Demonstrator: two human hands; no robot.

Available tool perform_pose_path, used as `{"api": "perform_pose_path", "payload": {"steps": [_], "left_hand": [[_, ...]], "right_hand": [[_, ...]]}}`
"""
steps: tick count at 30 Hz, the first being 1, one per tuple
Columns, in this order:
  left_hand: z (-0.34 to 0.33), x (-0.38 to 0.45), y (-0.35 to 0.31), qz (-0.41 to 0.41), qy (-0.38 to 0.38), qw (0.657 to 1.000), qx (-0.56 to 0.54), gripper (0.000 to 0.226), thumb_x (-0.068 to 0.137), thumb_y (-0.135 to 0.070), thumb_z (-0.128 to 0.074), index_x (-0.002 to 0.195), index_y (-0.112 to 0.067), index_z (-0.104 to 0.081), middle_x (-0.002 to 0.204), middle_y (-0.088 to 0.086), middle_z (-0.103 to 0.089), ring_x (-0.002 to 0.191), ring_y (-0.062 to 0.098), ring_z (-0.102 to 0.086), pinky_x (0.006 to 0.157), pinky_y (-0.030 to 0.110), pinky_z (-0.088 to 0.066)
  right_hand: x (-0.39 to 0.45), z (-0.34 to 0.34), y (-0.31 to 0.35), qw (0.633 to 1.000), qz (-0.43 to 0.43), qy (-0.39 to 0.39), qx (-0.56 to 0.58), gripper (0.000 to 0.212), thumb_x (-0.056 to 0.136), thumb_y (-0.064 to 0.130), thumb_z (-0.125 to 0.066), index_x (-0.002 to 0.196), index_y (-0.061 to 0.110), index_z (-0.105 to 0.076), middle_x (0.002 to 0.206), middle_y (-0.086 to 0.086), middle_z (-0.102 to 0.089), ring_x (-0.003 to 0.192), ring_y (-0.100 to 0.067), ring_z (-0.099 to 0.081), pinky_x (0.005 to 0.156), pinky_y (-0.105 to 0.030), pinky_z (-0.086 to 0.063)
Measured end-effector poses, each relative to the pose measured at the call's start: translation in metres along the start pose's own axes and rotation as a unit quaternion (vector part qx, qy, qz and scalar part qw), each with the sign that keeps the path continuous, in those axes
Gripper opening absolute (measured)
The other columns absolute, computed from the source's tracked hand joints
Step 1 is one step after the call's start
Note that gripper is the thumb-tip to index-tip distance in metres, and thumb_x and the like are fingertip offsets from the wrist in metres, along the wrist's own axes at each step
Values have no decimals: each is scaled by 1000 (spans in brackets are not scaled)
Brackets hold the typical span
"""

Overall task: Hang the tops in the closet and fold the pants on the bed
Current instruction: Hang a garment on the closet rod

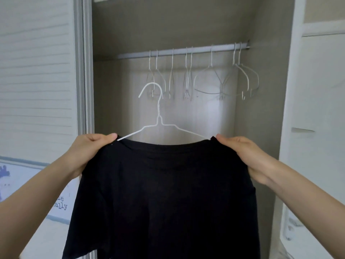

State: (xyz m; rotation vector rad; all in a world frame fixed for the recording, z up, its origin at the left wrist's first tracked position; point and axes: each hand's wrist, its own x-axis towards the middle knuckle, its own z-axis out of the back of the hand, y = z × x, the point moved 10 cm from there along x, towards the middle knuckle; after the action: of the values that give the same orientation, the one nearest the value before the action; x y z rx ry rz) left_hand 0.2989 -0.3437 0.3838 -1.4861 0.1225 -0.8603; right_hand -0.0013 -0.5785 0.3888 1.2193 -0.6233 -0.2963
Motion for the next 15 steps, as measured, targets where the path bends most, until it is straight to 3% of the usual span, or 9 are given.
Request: {"api": "perform_pose_path", "payload": {"steps": [2, 6, 9, 11, 15], "left_hand": [[-8, 5, -1, 1, -12, 1000, 25, 33, 79, -49, -72, 80, -16, -77, 77, 3, -73, 66, 10, -68, 58, 22, -50], [-49, 11, -15, -39, 38, 997, 60, 22, 88, -39, -68, 87, -18, -75, 83, -3, -74, 76, 10, -70, 67, 21, -52], [-71, 22, -24, -70, 41, 989, 123, 22, 92, -26, -66, 86, -5, -71, 82, 11, -71, 74, 18, -65, 73, 28, -50], [-89, 30, -24, -77, 42, 983, 161, 28, 94, -22, -63, 83, 4, -66, 75, 18, -63, 71, 20, -57, 72, 31, -45], [-136, 50, -18, -61, 49, 978, 195, 30, 96, -21, -59, 80, 4, -63, 67, 6, -55, 64, 19, -47, 62, 30, -38]], "right_hand": [[-4, 0, 3, 999, -32, -21, 28, 38, 90, 41, -61, 92, 7, -77, 97, -13, -74, 88, -25, -72, 62, -25, -57], [-14, 15, 15, 995, -52, -75, 37, 33, 90, 36, -62, 94, 6, -75, 91, -11, -75, 81, -25, -73, 64, -29, -59], [-23, 31, 25, 994, -35, -107, 14, 31, 89, 36, -63, 90, 8, -74, 85, -10, -75, 76, -24, -73, 61, -28, -58], [-27, 36, 33, 993, -31, -111, -24, 31, 90, 35, -63, 92, 6, -74, 86, -10, -75, 77, -23, -73, 63, -28, -58], [-37, 47, 50, 988, -27, -122, -88, 30, 94, 32, -59, 86, 7, -74, 82, -10, -75, 76, -23, -73, 71, -32, -58]]}}
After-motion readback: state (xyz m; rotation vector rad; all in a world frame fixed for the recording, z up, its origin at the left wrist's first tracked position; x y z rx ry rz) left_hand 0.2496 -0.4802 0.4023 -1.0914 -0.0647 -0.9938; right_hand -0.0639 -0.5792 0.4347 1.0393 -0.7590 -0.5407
